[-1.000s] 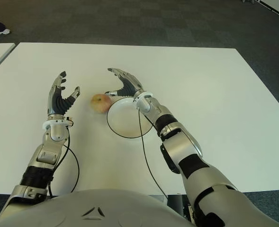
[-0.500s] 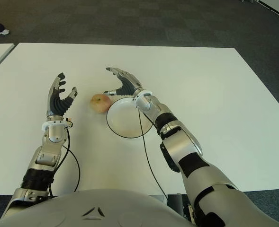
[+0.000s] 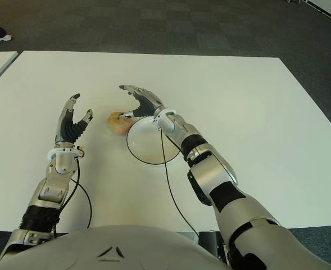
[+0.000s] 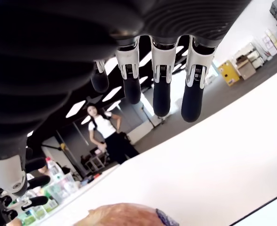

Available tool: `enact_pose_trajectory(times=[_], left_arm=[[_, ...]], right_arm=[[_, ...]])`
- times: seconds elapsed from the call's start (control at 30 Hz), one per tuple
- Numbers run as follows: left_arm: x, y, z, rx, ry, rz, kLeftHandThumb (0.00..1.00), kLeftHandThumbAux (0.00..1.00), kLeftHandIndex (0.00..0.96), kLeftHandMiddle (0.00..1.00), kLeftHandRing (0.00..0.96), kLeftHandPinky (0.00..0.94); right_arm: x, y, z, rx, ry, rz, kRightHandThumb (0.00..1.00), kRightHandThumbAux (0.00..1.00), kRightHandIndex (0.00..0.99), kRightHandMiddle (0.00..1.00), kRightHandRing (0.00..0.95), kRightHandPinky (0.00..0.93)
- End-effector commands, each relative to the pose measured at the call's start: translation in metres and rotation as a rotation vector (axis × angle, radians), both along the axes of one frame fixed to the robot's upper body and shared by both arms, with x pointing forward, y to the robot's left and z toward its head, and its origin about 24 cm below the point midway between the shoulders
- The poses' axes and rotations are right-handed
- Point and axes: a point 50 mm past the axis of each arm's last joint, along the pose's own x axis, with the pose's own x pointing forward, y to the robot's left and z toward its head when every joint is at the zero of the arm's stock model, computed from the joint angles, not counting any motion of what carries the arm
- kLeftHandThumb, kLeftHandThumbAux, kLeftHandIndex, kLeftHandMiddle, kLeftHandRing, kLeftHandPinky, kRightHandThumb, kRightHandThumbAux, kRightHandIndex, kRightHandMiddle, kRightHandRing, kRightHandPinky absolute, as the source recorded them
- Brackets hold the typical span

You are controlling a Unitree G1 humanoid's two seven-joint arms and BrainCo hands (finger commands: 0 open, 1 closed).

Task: Put the apples into the plate.

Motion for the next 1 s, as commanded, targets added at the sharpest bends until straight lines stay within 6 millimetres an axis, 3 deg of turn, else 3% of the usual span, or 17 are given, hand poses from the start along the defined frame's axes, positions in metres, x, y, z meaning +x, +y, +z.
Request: enact_pose_trajectory(times=[0.03, 0.23, 1.0], left_arm=[[-0.001, -0.002, -0.004, 0.035, 0.049, -0.030, 0.553, 0.431, 0.000, 0.012, 0.059, 0.173], [-0.002, -0.005, -0.006, 0.047, 0.074, -0.049, 0.618, 0.423, 0.000, 0.008, 0.066, 0.198], [0.004, -0.014, -0.017, 0.030, 0.130, -0.100, 0.649, 0.400, 0.000, 0.000, 0.058, 0.183]], right_arm=[[-0.005, 0.000, -0.008, -0.024, 0.019, 0.020, 0.463, 0.538, 0.057, 0.147, 0.200, 0.284], [-0.007, 0.002, -0.010, -0.039, 0.025, 0.036, 0.472, 0.540, 0.046, 0.139, 0.191, 0.278], [-0.012, 0.003, -0.018, -0.067, 0.046, 0.051, 0.471, 0.547, 0.048, 0.144, 0.192, 0.272]])
